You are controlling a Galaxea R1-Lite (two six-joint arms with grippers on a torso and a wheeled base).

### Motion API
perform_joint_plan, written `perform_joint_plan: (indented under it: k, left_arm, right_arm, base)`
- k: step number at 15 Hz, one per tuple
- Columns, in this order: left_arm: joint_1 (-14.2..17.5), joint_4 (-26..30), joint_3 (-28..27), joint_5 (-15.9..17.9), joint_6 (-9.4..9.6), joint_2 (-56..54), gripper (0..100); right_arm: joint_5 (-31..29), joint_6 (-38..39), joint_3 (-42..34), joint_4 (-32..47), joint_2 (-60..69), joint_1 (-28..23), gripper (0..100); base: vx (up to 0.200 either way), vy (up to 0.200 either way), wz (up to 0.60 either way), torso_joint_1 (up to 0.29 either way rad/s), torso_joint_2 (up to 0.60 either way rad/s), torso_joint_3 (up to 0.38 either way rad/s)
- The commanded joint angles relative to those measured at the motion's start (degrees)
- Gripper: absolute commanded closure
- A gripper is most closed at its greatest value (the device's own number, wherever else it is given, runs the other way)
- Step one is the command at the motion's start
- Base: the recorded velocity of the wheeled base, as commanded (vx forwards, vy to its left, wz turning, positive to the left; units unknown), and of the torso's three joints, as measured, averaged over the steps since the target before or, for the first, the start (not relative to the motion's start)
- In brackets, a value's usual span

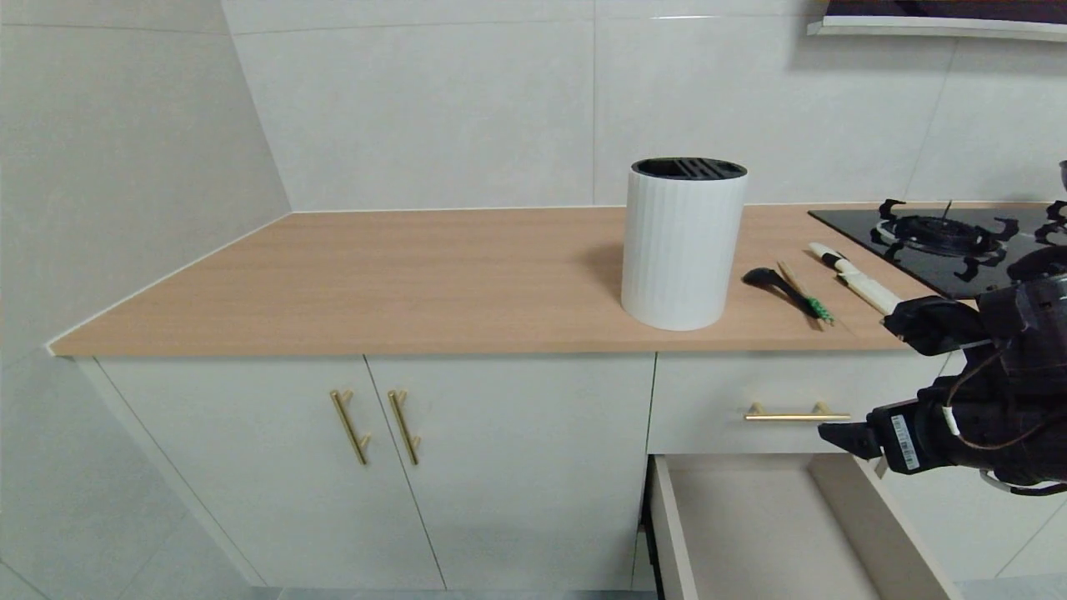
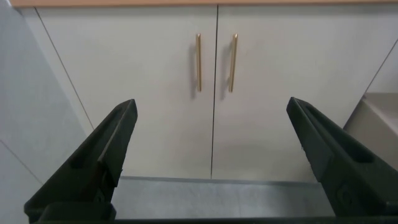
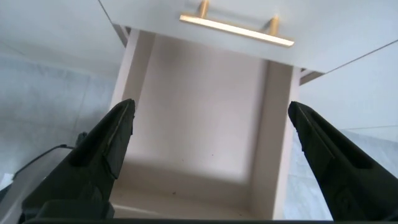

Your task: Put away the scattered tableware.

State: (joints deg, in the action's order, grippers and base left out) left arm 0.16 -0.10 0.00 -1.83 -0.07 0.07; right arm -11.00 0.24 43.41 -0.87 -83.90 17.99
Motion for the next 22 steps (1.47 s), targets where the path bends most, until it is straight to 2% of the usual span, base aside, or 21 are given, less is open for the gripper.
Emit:
perform_joint_plan:
  k: [1, 5, 8, 10, 15, 17, 19, 22]
  left_arm:
    - [0.0, 0.0, 0.0, 0.0, -0.01, 0.0, 0]
    - [0.0, 0.0, 0.0, 0.0, -0.01, 0.0, 0]
    - [0.0, 0.0, 0.0, 0.0, -0.01, 0.0, 0]
    - [0.0, 0.0, 0.0, 0.0, -0.01, 0.0, 0]
    - [0.0, 0.0, 0.0, 0.0, -0.01, 0.0, 0]
    - [0.0, 0.0, 0.0, 0.0, -0.01, 0.0, 0]
    - [0.0, 0.0, 0.0, 0.0, -0.01, 0.0, 0]
    - [0.0, 0.0, 0.0, 0.0, -0.01, 0.0, 0]
  right_arm:
    - [0.0, 0.0, 0.0, 0.0, 0.0, 0.0, 0]
    - [0.0, 0.0, 0.1, -0.1, -0.1, -0.3, 0]
    - [0.0, -0.1, 0.5, -0.6, -0.6, -1.6, 0]
    - [0.4, -0.4, 1.1, -3.9, -1.1, -2.0, 0]
    - [-0.3, 2.1, 14.3, -4.4, -11.5, -4.2, 0]
    - [-1.0, 6.4, 20.7, -0.5, -15.5, -4.4, 0]
    - [-4.8, 12.8, 26.7, 6.1, -19.6, -4.4, 0]
    - [-5.5, 15.1, 27.8, 6.8, -22.6, -4.5, 0]
  base:
    - [0.0, 0.0, 0.0, 0.193, -0.48, -0.271]
    - [0.0, 0.0, 0.0, 0.205, -0.47, -0.265]
    - [0.0, 0.0, 0.0, 0.064, -0.14, -0.085]
    - [0.0, 0.0, 0.0, 0.0, 0.0, 0.0]
    - [0.0, 0.0, 0.0, 0.0, 0.0, 0.0]
    - [0.0, 0.0, 0.0, 0.0, 0.0, 0.0]
    - [0.0, 0.0, 0.0, 0.0, 0.0, 0.0]
    - [0.0, 0.0, 0.0, 0.0, 0.0, 0.0]
